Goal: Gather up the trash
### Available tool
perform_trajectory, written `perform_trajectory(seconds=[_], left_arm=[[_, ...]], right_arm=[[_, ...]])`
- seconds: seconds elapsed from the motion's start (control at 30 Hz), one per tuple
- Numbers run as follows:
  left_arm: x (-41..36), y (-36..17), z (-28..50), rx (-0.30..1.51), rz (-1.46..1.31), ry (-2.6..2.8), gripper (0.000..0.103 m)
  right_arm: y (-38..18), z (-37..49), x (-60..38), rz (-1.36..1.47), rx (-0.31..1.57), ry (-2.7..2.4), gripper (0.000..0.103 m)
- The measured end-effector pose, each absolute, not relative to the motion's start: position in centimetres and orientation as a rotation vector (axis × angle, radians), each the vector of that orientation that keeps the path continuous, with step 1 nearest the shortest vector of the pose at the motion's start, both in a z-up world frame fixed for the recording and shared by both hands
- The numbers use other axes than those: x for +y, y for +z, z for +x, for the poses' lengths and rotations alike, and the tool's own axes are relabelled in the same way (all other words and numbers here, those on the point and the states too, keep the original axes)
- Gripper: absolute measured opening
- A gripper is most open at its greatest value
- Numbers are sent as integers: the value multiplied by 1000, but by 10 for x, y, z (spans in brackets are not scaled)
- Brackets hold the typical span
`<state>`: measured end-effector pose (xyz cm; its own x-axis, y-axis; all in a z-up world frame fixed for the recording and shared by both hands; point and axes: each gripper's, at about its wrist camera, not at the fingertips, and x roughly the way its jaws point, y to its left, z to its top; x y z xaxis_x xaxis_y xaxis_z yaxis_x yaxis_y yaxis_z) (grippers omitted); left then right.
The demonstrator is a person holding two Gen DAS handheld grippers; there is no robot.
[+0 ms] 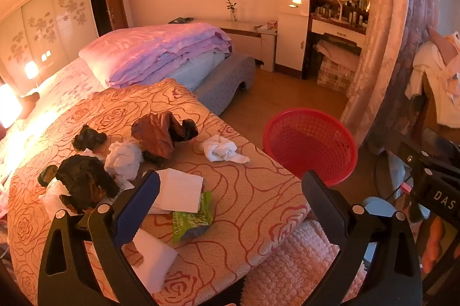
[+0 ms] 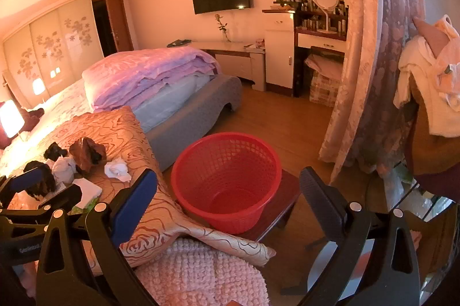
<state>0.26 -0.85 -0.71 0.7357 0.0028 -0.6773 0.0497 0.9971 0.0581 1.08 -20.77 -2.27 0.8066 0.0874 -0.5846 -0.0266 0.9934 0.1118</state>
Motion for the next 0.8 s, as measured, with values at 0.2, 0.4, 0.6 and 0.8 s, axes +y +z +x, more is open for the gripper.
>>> perform_trajectory(seconds=[0.2,0.4,0.6,0.8], left_arm=[[-9,-10,1,745,74,-29,95],[-14,-14,2,754,80,-30,95],[-15,-17,1,759,84,-33,95],[-16,-17,1,760,86,-33,95]], right_arm=[[-23,12,-207,101,633,61,96],[-26,12,-214,101,638,62,96],[-25,13,-211,102,641,62,96],[-29,14,-213,101,642,62,96]])
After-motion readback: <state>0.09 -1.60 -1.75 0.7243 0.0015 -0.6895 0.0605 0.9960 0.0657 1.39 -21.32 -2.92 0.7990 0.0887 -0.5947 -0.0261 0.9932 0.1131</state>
